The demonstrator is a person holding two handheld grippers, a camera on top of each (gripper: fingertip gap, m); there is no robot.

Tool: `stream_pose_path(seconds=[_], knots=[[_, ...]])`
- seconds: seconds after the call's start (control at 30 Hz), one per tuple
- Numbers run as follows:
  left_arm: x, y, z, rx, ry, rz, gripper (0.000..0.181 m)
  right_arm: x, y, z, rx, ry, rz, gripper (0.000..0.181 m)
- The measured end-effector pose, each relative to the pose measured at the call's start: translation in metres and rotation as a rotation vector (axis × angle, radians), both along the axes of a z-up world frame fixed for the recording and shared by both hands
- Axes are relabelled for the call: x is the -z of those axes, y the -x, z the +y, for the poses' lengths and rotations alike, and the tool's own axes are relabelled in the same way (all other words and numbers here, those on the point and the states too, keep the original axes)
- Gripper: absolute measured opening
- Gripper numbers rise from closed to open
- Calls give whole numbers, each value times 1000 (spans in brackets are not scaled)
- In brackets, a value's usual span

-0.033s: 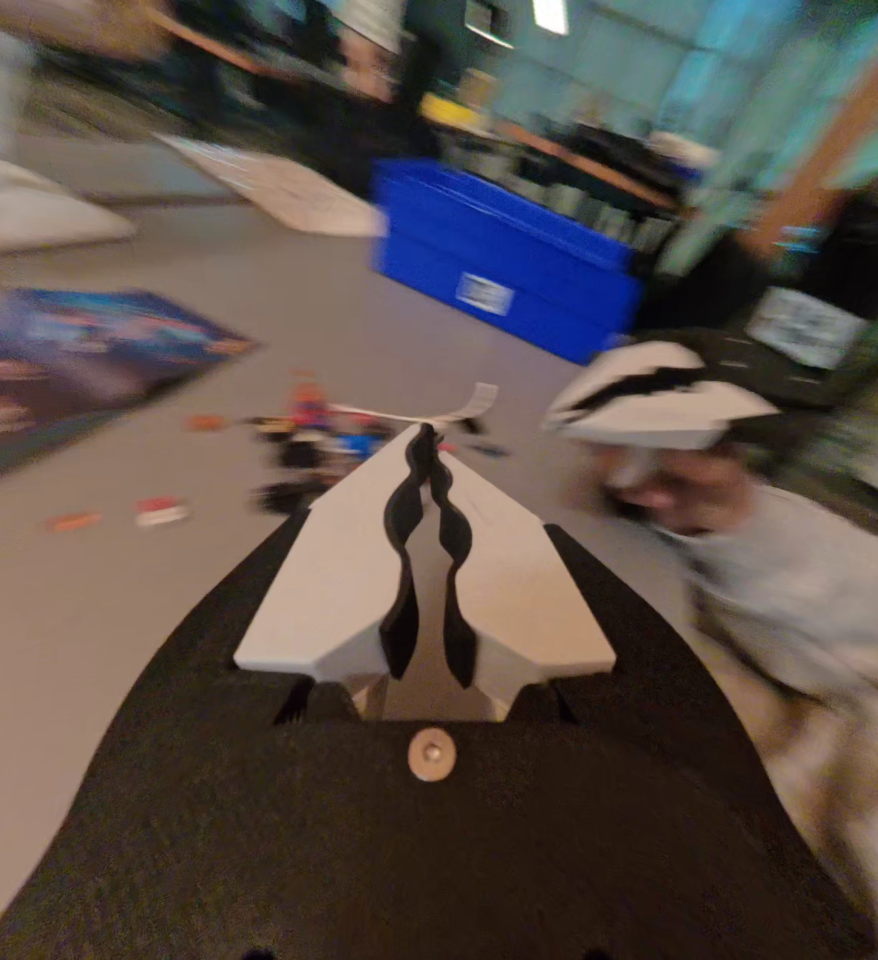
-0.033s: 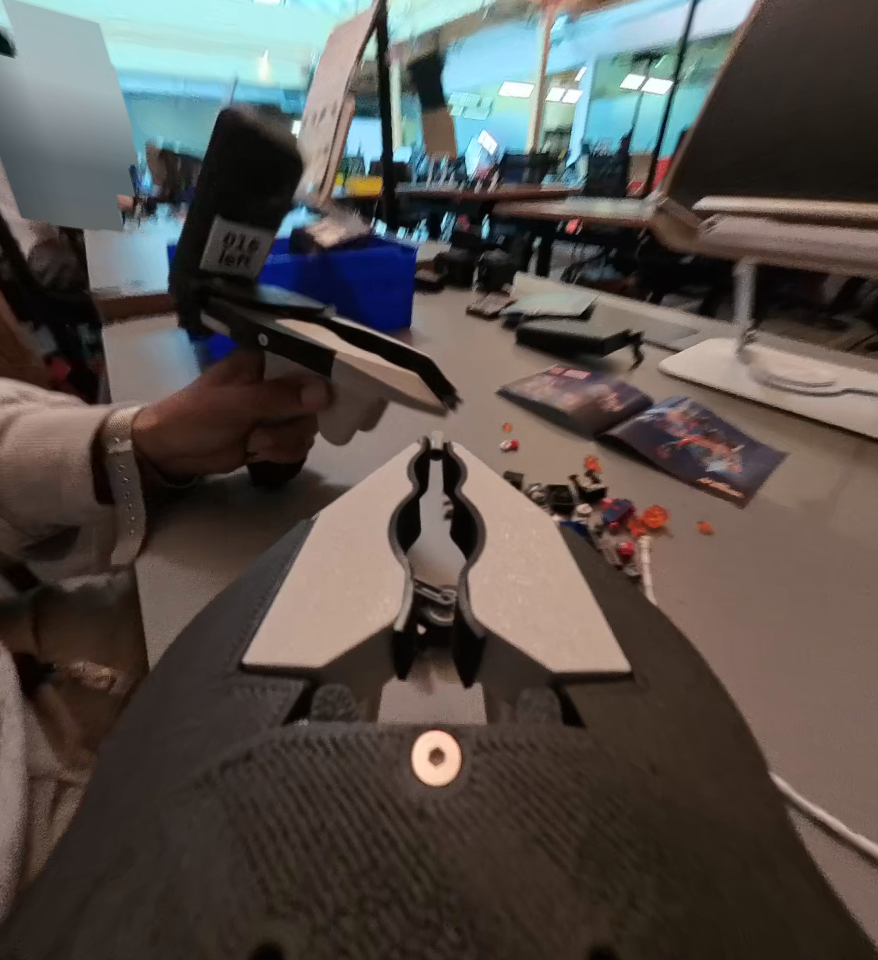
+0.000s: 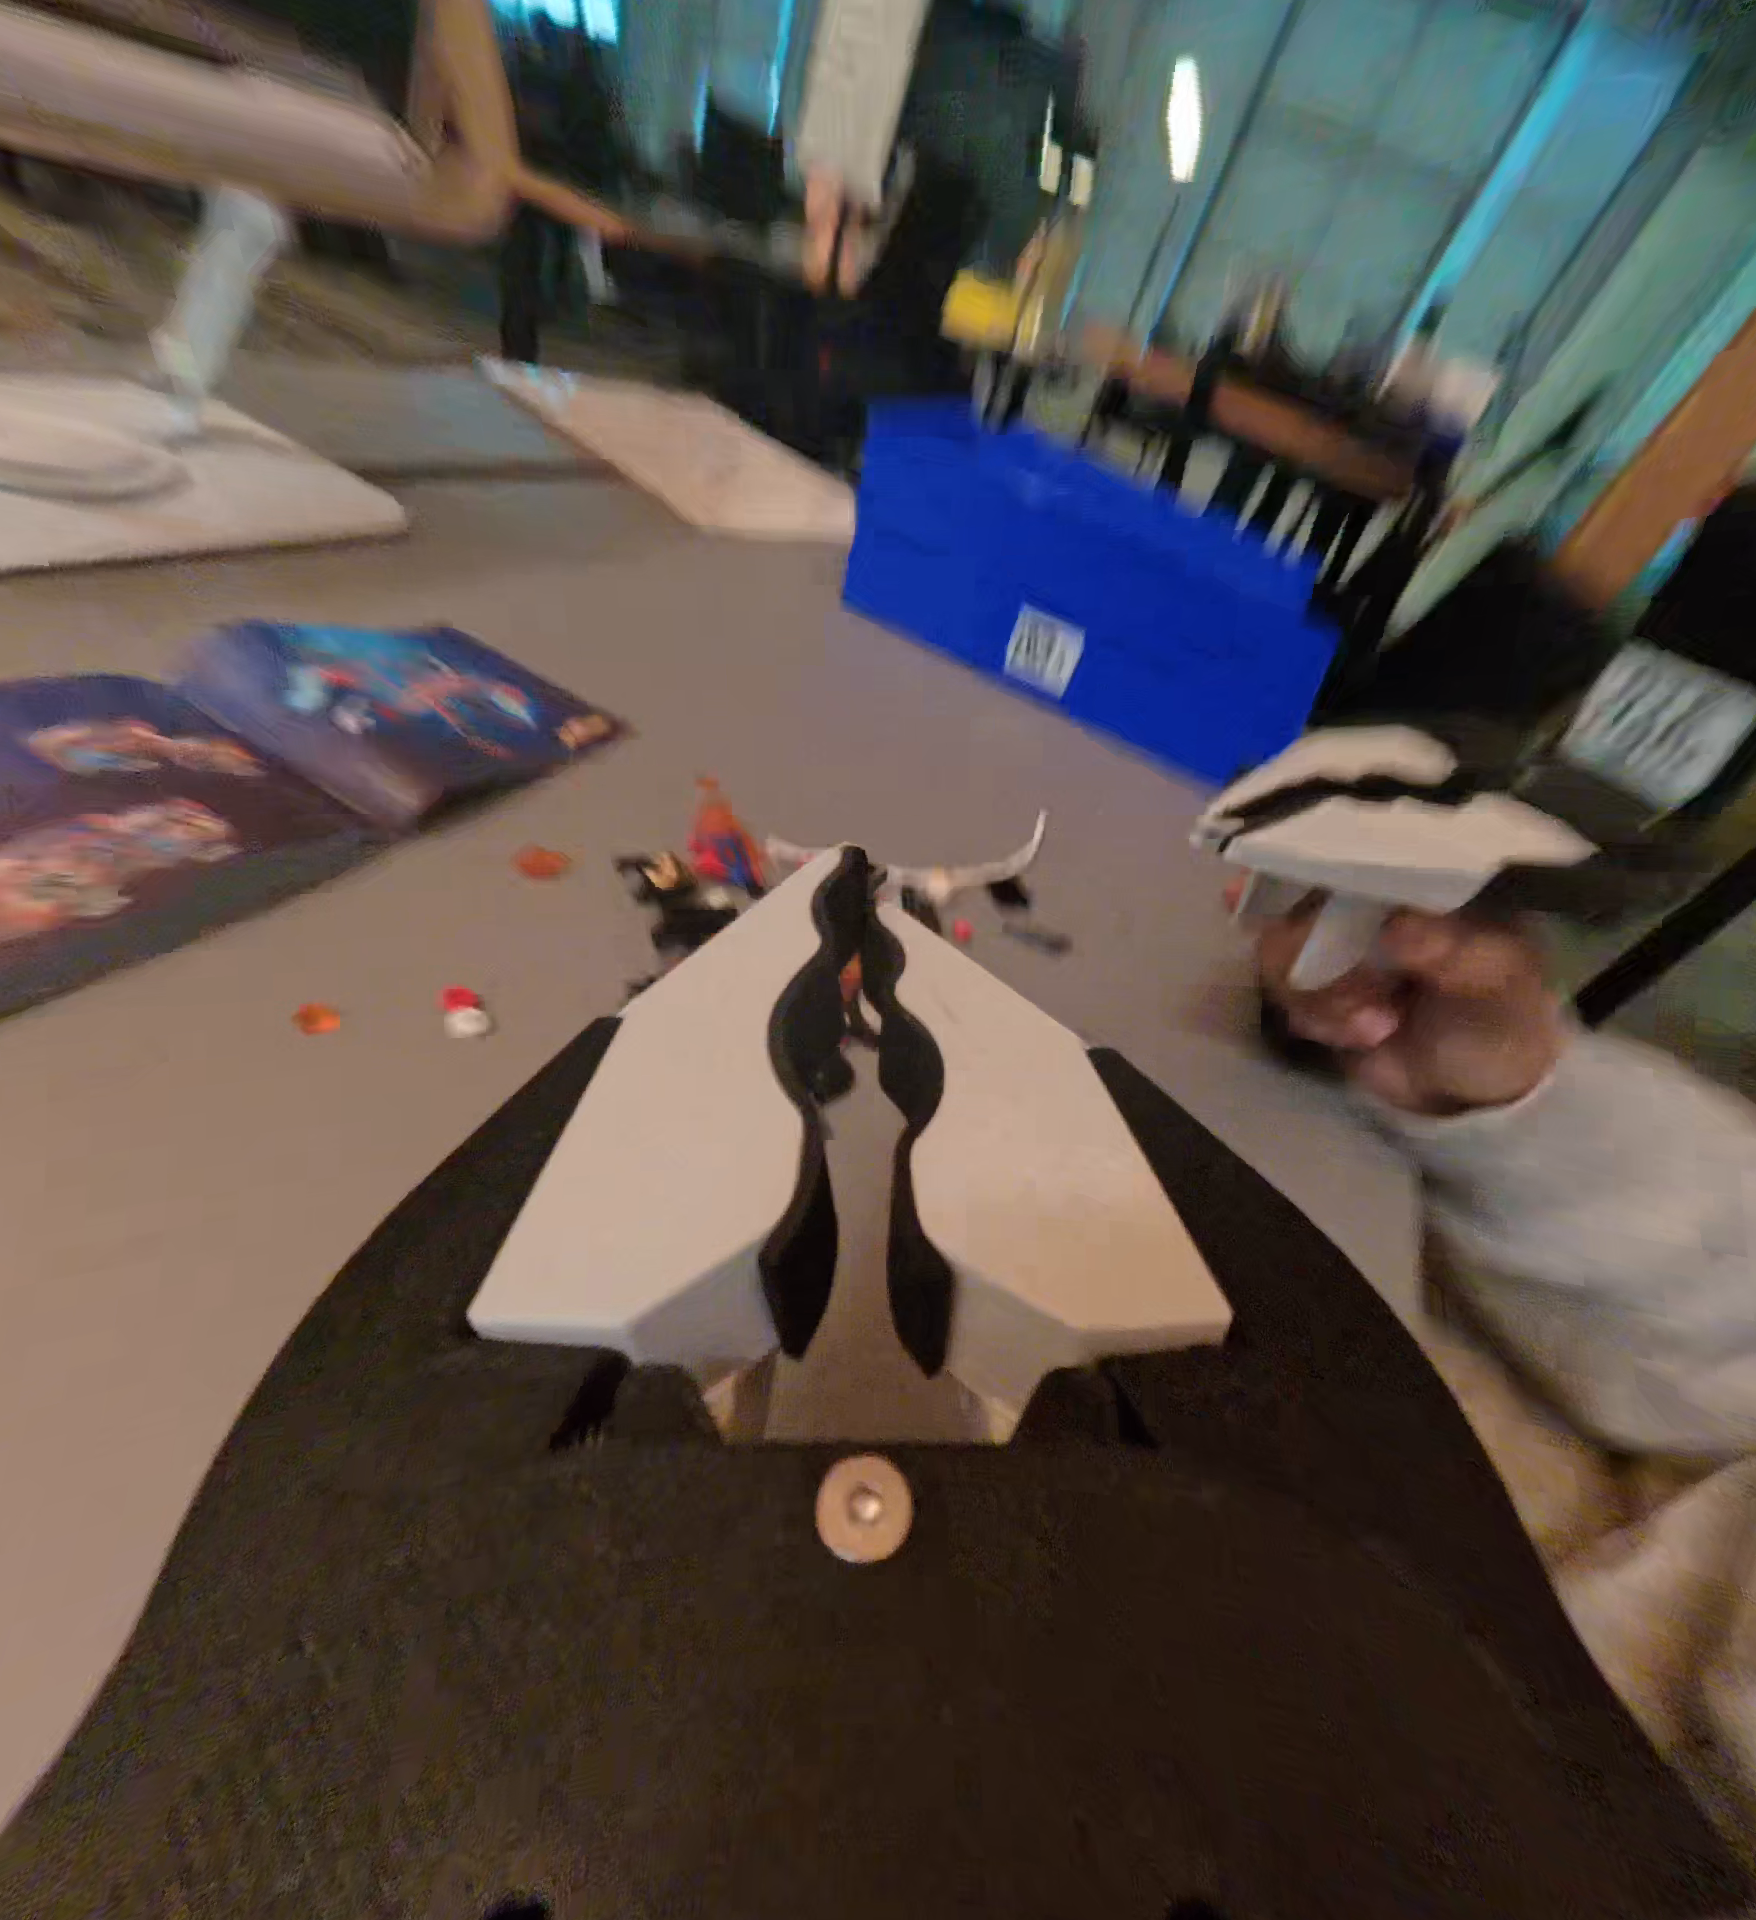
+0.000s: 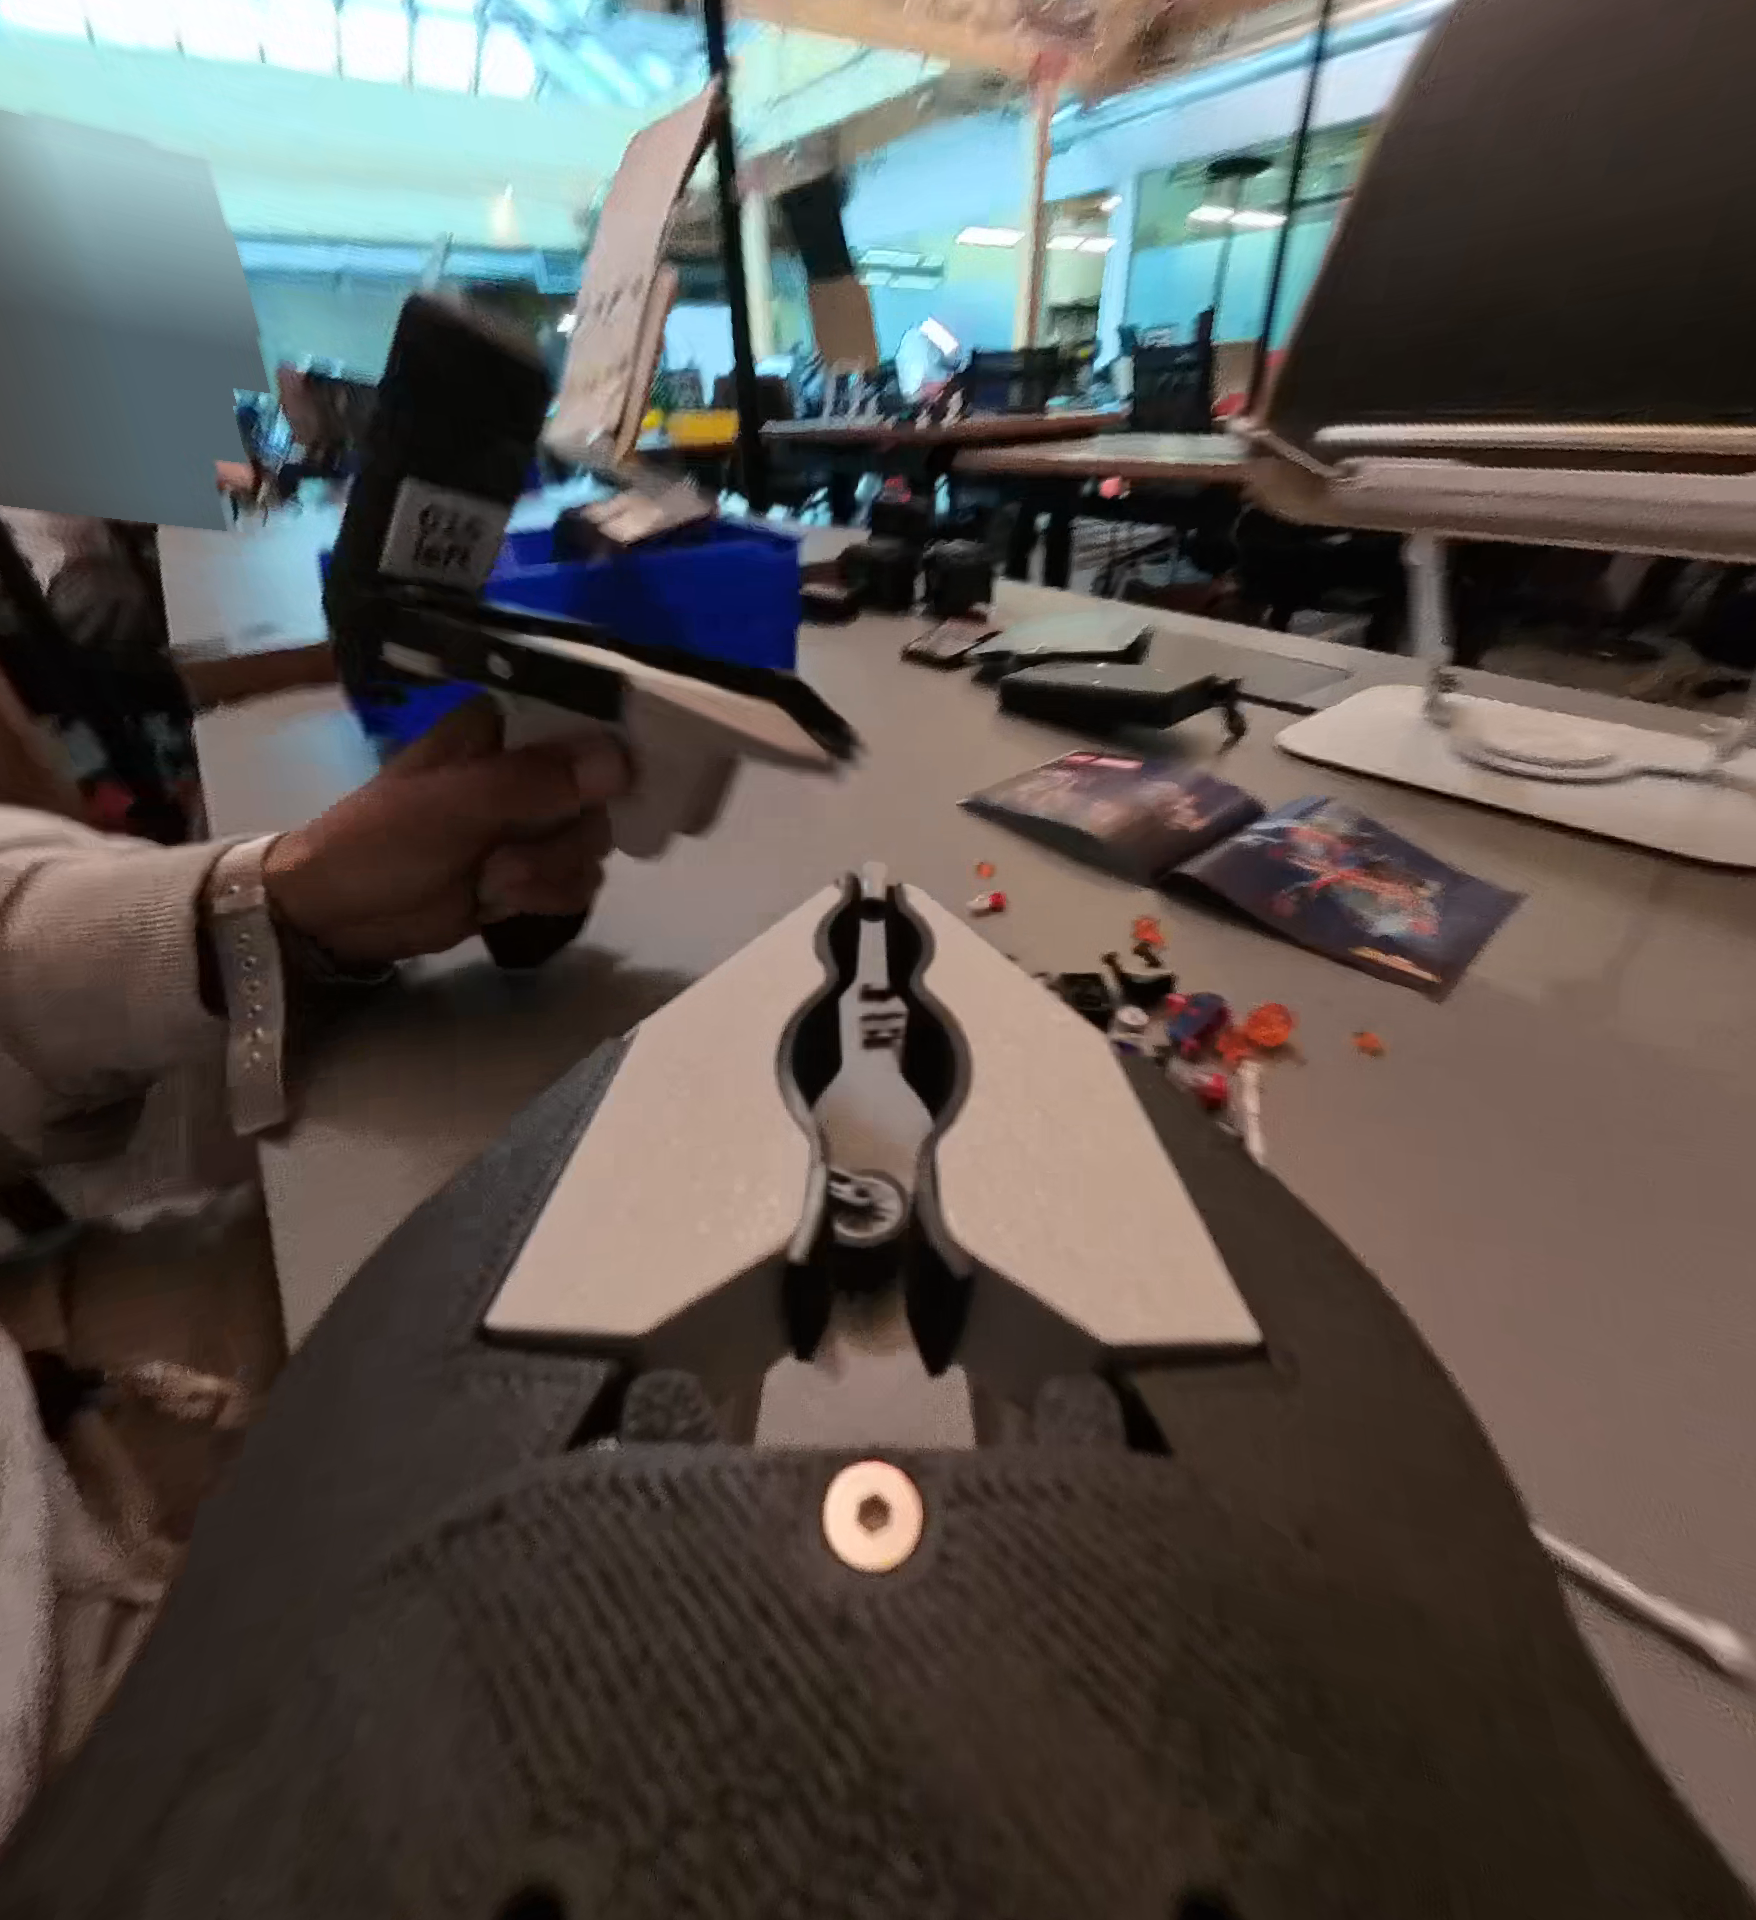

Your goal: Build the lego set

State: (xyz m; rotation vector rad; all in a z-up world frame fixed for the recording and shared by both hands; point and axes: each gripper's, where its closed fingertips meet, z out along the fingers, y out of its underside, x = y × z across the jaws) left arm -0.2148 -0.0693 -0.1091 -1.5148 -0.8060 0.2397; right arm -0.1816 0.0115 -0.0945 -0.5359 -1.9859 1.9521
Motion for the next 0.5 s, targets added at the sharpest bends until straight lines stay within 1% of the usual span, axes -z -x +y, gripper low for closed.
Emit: stream_pose_path(seconds=[0.03,0.07,0.1,0.17,0.2,0.27,0.33,0.43,0.5], knots=[[-16,3,-20,-2,-125,-17,0,-2,8,11,29,32,-23,3],[-24,9,-40,-29,-190,-24,0,-1,14,19,39,49,-52,2],[-24,13,-54,-60,-202,-24,0,0,17,22,33,65,-79,3],[-27,12,-60,-35,-271,-45,0,-2,15,20,5,91,-88,2],[-27,11,-56,-10,-303,-61,0,-1,14,17,-1,80,-87,3],[-22,7,-42,48,-301,-89,0,-2,9,11,-45,81,-80,3],[-21,-1,-26,108,-282,-90,0,-7,4,8,-90,134,-101,3],[-26,-19,3,219,-298,-88,0,-13,-2,8,-172,214,-151,3],[-23,-29,24,284,-299,-108,0,-14,-3,8,-187,234,-168,3]])
